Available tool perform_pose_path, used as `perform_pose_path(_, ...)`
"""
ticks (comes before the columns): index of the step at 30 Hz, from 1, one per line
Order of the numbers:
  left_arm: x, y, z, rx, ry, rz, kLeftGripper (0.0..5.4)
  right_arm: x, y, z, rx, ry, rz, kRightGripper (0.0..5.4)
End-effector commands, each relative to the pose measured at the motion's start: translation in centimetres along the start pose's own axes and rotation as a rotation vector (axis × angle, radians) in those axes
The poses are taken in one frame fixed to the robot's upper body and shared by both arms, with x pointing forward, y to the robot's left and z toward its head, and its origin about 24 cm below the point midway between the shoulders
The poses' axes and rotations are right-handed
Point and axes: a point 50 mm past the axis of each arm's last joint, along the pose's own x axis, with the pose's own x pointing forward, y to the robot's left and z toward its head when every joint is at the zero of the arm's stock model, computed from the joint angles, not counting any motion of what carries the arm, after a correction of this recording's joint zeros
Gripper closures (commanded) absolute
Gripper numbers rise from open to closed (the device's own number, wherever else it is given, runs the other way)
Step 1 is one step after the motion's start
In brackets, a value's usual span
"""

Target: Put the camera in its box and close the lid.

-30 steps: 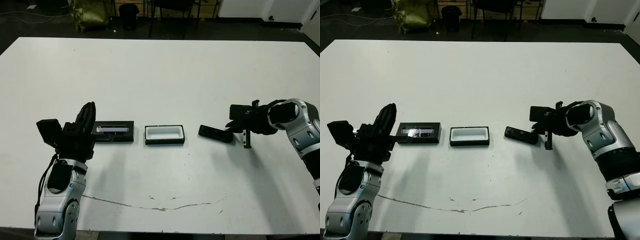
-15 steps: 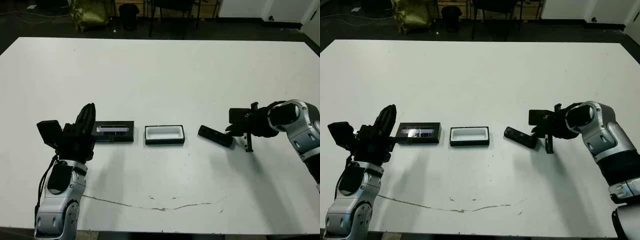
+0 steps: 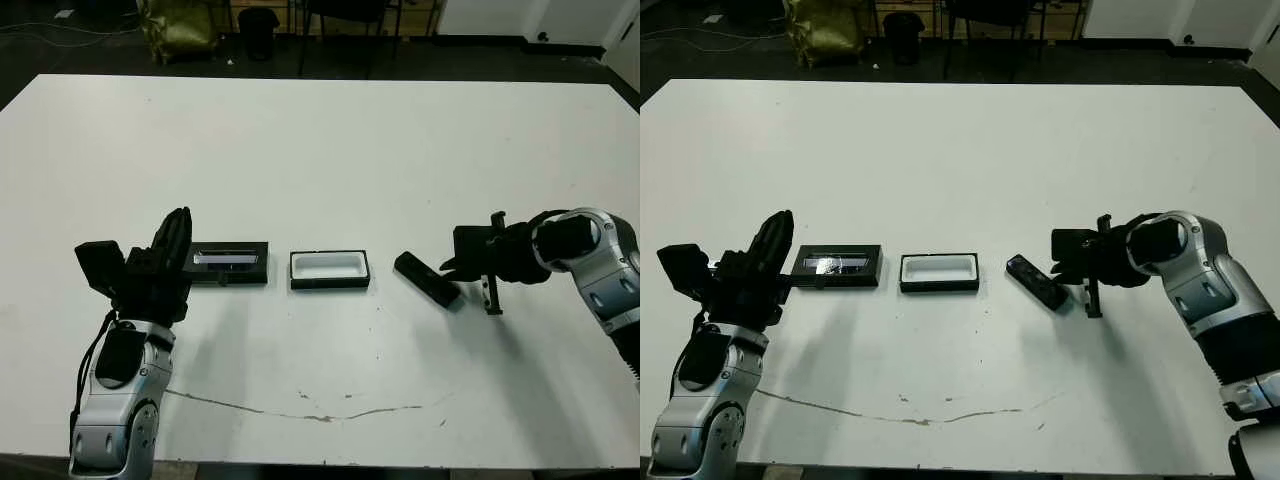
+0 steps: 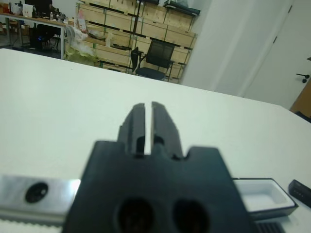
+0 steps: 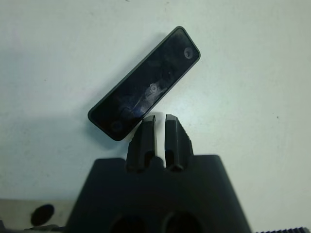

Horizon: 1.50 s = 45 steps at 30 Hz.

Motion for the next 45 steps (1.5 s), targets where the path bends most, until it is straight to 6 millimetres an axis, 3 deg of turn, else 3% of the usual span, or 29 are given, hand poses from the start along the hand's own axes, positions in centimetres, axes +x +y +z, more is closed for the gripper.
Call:
perform_pose_path(1,-0.2,0.2,-0.6,-0.001,0.031,0.014,5.36,-0.1,0.4,-0.5,0.038,0.017,0.023,5.4)
perform_pose_path(11,-0.1,0.1,-0.6,0.012,0.025,0.012,5.36,-0.3,0.3,-1.2,0.051,0.037,-0.024,5.4)
perform_pose_path(18,-0.3,0.2,-0.6,0.011,0.033,0.02,5.36,-2.4,-1.7,-3.5,0.074,0.072,-0.41,5.4)
perform_pose_path(24,-0.3,0.2,-0.7,0.009,0.035,0.011,5.36,-6.1,-3.8,-3.3,0.205,-0.158,-0.65,5.4)
perform_pose_path(32,-0.3,0.1,-0.7,0.002,0.038,0.013,5.36,-6.7,-1.4,-0.5,0.335,-0.48,-0.642,5.4)
perform_pose_path(45,-0.4,0.1,-0.7,0.004,0.047,0.014,5.36,-4.7,3.1,1.7,0.504,-0.581,-0.601,5.4)
